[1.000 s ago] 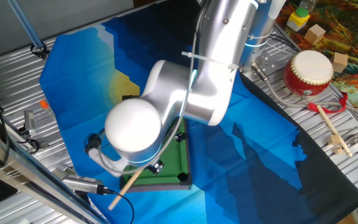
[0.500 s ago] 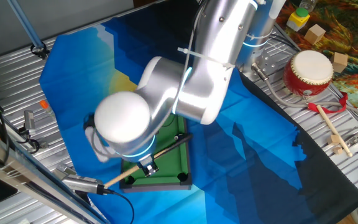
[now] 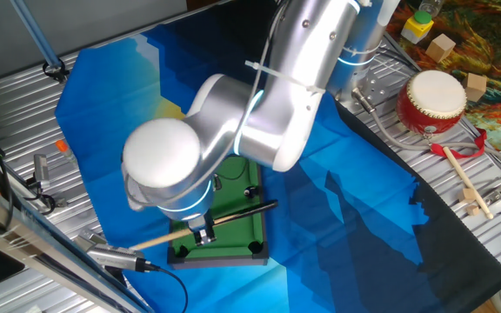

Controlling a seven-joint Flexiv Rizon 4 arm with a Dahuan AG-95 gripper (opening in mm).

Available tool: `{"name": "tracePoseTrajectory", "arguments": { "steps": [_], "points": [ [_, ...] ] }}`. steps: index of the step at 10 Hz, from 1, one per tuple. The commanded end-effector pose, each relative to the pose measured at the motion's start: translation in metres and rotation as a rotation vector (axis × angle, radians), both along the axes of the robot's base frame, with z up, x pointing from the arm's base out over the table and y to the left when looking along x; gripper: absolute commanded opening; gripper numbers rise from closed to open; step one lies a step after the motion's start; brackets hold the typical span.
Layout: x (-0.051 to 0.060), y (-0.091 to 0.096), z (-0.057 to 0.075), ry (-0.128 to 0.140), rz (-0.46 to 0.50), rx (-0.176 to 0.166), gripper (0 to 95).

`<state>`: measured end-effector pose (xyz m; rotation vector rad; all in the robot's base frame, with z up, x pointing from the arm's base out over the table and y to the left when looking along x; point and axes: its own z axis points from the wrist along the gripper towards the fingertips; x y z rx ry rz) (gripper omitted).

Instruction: Hit the pool ball

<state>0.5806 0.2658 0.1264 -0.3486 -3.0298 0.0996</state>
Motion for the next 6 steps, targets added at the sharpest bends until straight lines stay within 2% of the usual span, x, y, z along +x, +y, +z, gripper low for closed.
{"name": "tracePoseTrajectory", "arguments": {
  "steps": [1,2,3,6],
  "points": [
    [0.0001,0.0002,-0.0001,0.024,-0.031,-0.018,0.0],
    [-0.0007,-0.0005,0.0004,0.044,-0.033,-0.026,0.0],
    [-0.0027,-0.0022,0.0013,0.052,-0.033,-0.025,0.0],
    [-0.0058,-0.0049,0.0031,0.044,-0.033,-0.021,0.0]
  ]
}}
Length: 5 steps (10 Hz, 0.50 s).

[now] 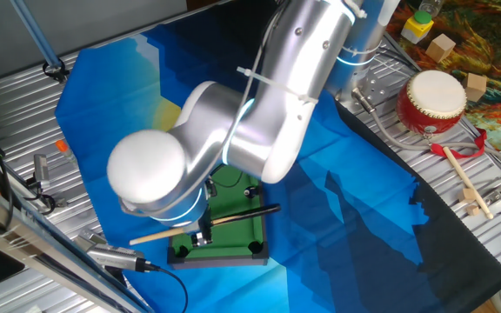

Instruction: Hit the pool ball

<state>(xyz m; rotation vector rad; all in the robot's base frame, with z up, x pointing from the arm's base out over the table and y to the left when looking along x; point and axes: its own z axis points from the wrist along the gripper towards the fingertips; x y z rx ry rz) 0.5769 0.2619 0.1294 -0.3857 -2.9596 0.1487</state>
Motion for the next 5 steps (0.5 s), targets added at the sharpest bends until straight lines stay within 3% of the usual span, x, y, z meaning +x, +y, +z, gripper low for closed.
{"name": "tracePoseTrajectory", "arguments": {
  "steps": [1,2,3,4,5],
  "points": [
    [-0.0021,-0.0011,0.0001,-0.026,-0.002,0.003,0.0],
    [-0.0021,-0.0011,0.0001,-0.025,-0.002,0.005,0.0],
    [-0.0021,-0.0011,0.0001,-0.025,-0.002,0.011,57.0],
    [-0.0021,-0.0011,0.0001,-0.027,-0.002,0.021,76.0],
    [-0.0021,-0.0011,0.0001,-0.027,0.001,0.026,76.0]
  ]
}}
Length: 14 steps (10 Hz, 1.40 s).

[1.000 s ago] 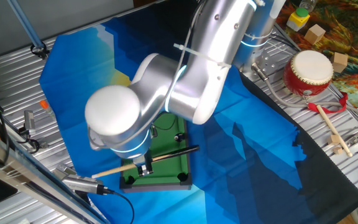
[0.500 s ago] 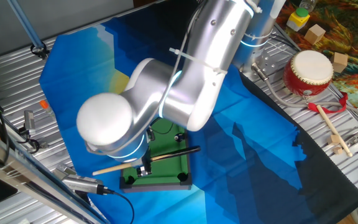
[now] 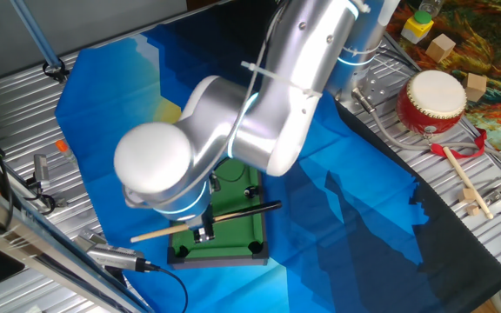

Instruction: Hit the pool ball

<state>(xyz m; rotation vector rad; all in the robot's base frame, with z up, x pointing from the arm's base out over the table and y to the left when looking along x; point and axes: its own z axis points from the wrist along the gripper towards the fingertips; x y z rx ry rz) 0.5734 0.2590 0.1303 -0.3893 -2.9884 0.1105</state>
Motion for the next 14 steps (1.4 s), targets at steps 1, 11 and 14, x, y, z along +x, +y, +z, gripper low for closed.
{"name": "tracePoseTrajectory", "arguments": {
  "steps": [1,11,14],
  "points": [
    [0.001,0.002,-0.001,0.002,0.002,0.010,76.0],
    [0.012,-0.021,-0.028,-0.023,0.001,-0.025,57.0],
    [0.017,-0.029,-0.041,-0.028,0.001,-0.027,38.0]
  ]
}}
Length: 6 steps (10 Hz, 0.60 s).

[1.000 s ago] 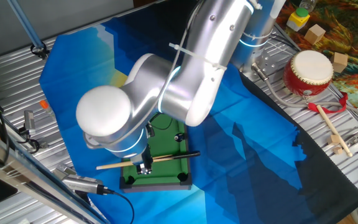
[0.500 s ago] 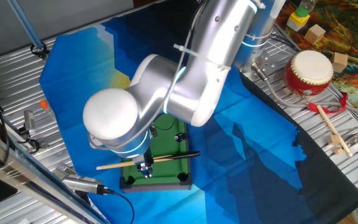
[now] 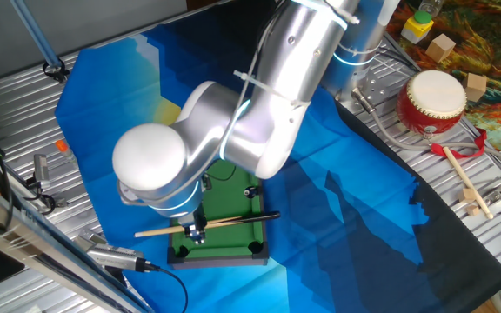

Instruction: Hit the pool ball

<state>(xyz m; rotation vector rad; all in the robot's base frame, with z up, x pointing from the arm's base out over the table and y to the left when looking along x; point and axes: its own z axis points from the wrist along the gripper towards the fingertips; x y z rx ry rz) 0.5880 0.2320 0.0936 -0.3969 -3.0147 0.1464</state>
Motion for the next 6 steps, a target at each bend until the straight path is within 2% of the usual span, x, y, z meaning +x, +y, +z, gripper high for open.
{"name": "tracePoseTrajectory", "arguments": {
  "steps": [1,3,4,6],
  "points": [
    [0.0027,-0.0031,-0.0063,-0.002,0.001,0.001,19.0],
    [0.0037,-0.0048,-0.0094,-0.010,0.002,0.001,19.0],
    [0.0037,-0.0049,-0.0095,-0.011,0.002,0.001,0.0],
    [0.0037,-0.0049,-0.0095,-0.011,0.002,0.004,0.0]
  ]
}}
